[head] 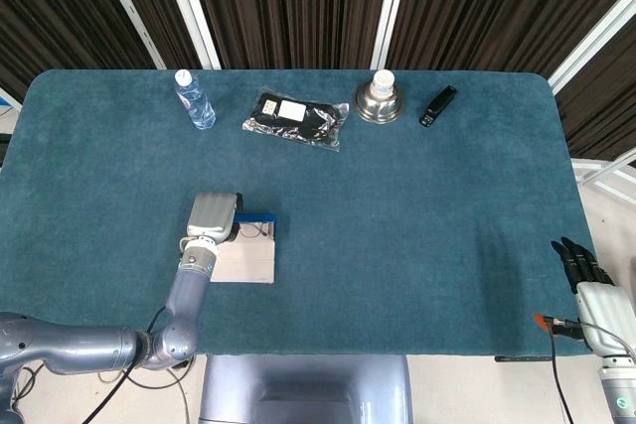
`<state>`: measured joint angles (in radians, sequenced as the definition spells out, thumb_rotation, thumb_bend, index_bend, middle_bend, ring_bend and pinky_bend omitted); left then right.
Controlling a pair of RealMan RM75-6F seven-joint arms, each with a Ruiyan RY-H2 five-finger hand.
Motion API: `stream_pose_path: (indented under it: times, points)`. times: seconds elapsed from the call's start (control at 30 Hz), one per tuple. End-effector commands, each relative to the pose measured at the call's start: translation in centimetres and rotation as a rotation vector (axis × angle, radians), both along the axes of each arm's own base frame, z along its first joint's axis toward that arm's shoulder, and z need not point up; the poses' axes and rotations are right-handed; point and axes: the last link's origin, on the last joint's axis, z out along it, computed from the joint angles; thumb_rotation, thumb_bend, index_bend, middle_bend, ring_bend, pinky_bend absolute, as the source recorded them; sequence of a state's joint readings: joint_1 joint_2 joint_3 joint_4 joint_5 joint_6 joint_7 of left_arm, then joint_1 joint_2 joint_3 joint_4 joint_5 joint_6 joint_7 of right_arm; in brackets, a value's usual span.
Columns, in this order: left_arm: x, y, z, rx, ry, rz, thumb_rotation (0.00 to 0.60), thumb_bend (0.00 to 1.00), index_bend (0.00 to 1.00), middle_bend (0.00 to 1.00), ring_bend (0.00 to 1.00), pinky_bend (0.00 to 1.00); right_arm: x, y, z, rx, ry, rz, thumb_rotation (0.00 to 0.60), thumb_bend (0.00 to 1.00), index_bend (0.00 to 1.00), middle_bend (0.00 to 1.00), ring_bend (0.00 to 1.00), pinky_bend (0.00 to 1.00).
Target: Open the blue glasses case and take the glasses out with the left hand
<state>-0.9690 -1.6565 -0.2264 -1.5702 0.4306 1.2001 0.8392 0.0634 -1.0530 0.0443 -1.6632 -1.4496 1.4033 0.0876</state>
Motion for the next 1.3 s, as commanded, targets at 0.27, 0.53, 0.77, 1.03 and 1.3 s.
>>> stream_pose_path:
  times: [0.27, 0.53, 0.77, 1.03, 1.3]
  points:
    - [-0.6, 0.0, 1.0, 0.061, 0.14, -0.153, 0.6, 0.4, 0.53, 1.0, 1.0, 1.0, 0.1, 0.0, 0.0, -0.001, 0.001, 0.002, 0.6, 0.12, 0.0, 0.0, 0.0, 0.21]
    - [-2.2, -0.1, 1.1, 0.087, 0.179, -0.187, 0.6, 0.4, 0.53, 1.0, 1.0, 1.0, 0.1, 0.0, 0.0, -0.002, 0.003, 0.003, 0.6, 0.12, 0.0, 0.0, 0.0, 0.21]
    - [-3.4, -0.7, 0.8, 0.099, 0.252, -0.276, 0.6, 0.4, 0.53, 1.0, 1.0, 1.0, 0.1, 0.0, 0.0, -0.001, 0.003, 0.002, 0.6, 0.12, 0.0, 0.0, 0.0, 0.21]
    - [-4.0, -0.8, 0.6, 0.104, 0.248, -0.282, 0.6, 0.4, 0.53, 1.0, 1.0, 1.0, 0.1, 0.0, 0.0, -0.001, 0.002, 0.0, 0.6, 0.12, 0.0, 0.0, 0.0, 0.21]
    - [-3.5, -0.3, 1.1, 0.131, 0.228, -0.281, 0.6, 0.4, 0.53, 1.0, 1.0, 1.0, 0.1, 0.0, 0.0, 0.0, 0.002, -0.002, 0.6, 0.12, 0.0, 0.0, 0.0, 0.21]
